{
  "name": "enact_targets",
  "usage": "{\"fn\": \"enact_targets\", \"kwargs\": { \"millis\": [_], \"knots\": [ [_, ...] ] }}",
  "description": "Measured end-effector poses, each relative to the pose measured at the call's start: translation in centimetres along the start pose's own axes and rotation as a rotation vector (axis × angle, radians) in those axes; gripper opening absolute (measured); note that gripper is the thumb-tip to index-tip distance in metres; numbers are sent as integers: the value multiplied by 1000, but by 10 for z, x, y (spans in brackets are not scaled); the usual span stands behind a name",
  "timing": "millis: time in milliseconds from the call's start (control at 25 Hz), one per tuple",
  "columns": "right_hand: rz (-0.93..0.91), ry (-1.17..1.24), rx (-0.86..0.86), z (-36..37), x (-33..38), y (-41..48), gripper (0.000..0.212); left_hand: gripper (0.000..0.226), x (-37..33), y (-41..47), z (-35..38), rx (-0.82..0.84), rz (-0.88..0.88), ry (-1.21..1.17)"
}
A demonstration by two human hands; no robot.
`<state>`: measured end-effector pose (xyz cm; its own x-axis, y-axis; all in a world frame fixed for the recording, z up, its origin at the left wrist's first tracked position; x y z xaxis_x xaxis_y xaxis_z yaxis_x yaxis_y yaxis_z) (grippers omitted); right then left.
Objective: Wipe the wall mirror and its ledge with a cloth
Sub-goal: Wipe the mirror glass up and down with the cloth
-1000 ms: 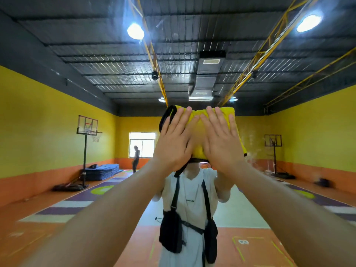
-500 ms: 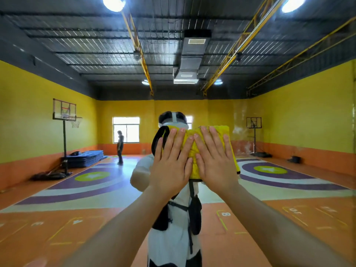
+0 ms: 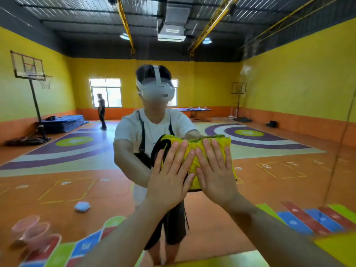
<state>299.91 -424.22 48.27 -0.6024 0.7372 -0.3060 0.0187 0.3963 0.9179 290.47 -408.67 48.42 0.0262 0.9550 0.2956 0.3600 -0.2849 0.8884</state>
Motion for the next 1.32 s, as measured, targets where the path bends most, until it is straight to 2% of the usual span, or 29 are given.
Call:
{"fn": "enact_targets", "kwargs": {
  "millis": [400,680,960,1120,1200,1320],
  "knots": [
    [-85,80,98,38,47,-175,68,74,-57,-170,64,95,-14,-27],
    [-157,109,192,72,83,-335,82,81,-112,-316,114,238,17,59],
    [-253,82,211,107,110,-462,90,85,-156,-433,156,291,36,91],
    [-296,119,232,122,119,-518,101,83,-179,-481,165,368,-28,-44],
    [-332,147,230,126,121,-542,88,77,-189,-500,160,484,-97,-174],
    [-409,255,232,124,114,-564,54,76,-202,-520,153,681,-116,-278]
  ]
}}
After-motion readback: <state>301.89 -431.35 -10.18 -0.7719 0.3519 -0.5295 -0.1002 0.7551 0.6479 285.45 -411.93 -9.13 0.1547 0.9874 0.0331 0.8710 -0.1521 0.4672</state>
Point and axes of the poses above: each hand's wrist, its own y-axis towards the middle knuckle, its own z-axis out of the palm, x = y × z, the point moved 1 cm from there along y, towards the middle knuckle, and after that the axes turned 9 degrees about -y, right-handed, at the moved point
